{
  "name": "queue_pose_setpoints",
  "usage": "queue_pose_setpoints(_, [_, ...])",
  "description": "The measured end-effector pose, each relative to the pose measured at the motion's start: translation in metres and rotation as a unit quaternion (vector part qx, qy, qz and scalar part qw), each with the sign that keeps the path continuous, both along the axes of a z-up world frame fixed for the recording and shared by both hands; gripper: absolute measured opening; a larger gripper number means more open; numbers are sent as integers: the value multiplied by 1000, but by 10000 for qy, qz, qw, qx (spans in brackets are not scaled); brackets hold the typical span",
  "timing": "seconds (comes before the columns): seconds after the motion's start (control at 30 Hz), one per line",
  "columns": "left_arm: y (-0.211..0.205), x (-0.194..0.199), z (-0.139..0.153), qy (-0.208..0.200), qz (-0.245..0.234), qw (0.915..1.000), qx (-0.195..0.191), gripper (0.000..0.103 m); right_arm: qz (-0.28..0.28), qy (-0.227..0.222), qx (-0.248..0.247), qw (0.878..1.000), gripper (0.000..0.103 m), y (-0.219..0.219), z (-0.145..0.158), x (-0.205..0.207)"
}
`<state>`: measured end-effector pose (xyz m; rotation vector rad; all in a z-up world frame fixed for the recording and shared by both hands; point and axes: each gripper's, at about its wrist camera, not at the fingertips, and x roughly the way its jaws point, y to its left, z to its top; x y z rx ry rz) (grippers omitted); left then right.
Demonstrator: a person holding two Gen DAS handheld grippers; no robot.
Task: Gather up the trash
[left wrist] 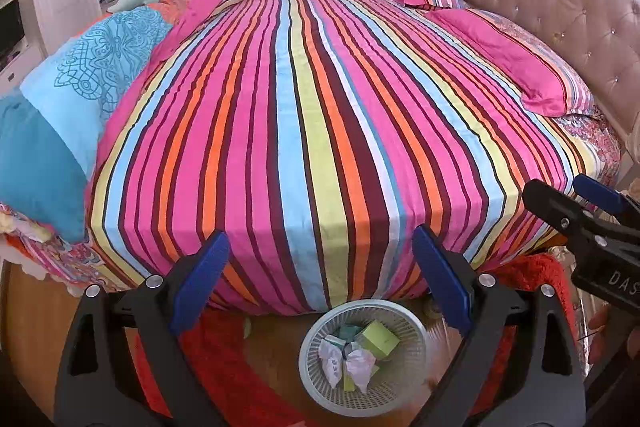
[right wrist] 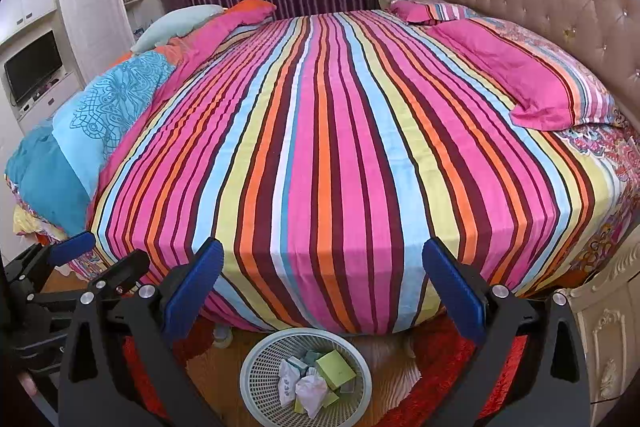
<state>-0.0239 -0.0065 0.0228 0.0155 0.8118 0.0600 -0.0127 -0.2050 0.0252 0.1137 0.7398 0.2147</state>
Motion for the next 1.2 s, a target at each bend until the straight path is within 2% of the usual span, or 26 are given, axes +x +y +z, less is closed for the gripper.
queue_pose_setpoints(0.57, [-5, 0, 10, -146, -88, 9997, 157, 90, 7, -154, 56, 9999, 95, 0, 11, -4])
queue_pose_setpoints(1.2, [-6, 0, 10, -102, -111, 9998, 162, 90, 12, -130, 77, 9999, 95, 1, 11, -3])
